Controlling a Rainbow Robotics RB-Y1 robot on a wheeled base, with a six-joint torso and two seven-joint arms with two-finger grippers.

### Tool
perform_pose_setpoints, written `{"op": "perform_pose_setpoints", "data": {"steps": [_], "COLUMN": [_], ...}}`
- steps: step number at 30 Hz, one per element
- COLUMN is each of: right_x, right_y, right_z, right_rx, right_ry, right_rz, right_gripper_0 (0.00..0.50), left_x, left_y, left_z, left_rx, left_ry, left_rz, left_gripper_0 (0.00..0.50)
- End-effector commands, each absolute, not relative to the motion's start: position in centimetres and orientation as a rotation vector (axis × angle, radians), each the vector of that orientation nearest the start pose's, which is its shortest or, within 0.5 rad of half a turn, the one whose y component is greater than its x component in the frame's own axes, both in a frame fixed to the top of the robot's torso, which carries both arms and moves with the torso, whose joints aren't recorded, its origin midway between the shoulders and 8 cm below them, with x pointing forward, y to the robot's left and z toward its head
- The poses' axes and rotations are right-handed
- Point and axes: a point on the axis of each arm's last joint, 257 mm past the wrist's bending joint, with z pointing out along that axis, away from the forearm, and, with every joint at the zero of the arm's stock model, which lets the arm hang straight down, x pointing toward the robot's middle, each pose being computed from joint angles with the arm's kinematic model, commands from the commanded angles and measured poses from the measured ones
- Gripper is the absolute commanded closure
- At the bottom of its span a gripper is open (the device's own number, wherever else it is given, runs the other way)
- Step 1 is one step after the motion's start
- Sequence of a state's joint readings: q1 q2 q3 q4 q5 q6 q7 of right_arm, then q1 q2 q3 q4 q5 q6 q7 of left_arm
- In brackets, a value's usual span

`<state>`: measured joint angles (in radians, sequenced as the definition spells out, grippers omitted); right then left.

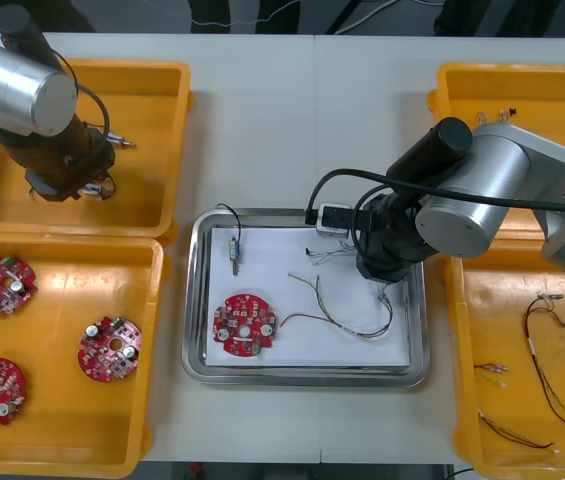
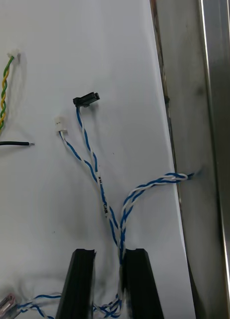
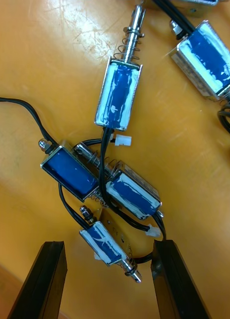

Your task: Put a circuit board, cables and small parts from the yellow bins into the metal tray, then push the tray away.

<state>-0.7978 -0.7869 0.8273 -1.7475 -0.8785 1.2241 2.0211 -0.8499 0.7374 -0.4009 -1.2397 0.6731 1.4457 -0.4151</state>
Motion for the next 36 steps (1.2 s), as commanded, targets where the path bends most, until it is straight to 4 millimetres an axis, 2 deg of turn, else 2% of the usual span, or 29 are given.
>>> {"op": "perform_pose_setpoints", "data": {"steps": [1,13,15,16,17,18,20,27,36], "right_x": [48.7,47.9,47.7,47.5,47.4,47.3,46.9,45.4,42.6], "right_y": [-10.0,-9.0,-9.0,-8.8,-8.9,-9.0,-9.2,-10.6,-13.2], "right_z": [-24.0,-23.6,-23.2,-23.0,-22.8,-22.6,-21.8,-19.4,-15.7], "right_rx": [-1.742,-1.725,-1.725,-1.726,-1.726,-1.727,-1.731,-1.745,-1.607], "right_ry": [1.932,1.944,1.946,1.952,1.964,1.97,1.993,2.052,2.221], "right_rz": [-0.156,-0.106,-0.103,-0.098,-0.1,-0.103,-0.109,-0.156,-0.244], "right_gripper_0": [0.0,0.0,0.0,0.0,0.0,0.0,0.0,0.0,0.0], "left_x": [57.0,57.1,57.1,57.1,57.1,57.1,57.2,57.2,57.1], "left_y": [32.3,32.1,32.1,32.0,32.0,31.9,31.8,31.6,31.5], "left_z": [-22.4,-22.7,-22.8,-22.8,-22.7,-22.7,-22.7,-22.8,-22.4], "left_rx": [-1.142,-1.135,-1.137,-1.131,-1.127,-1.126,-1.124,-1.122,-1.111], "left_ry": [2.417,2.413,2.41,2.413,2.412,2.412,2.412,2.415,2.415], "left_rz": [-0.111,-0.118,-0.117,-0.119,-0.118,-0.118,-0.119,-0.121,-0.114], "left_gripper_0": [0.0,0.0,0.074,0.16,0.303,0.353,0.5,0.5,0.5]}}
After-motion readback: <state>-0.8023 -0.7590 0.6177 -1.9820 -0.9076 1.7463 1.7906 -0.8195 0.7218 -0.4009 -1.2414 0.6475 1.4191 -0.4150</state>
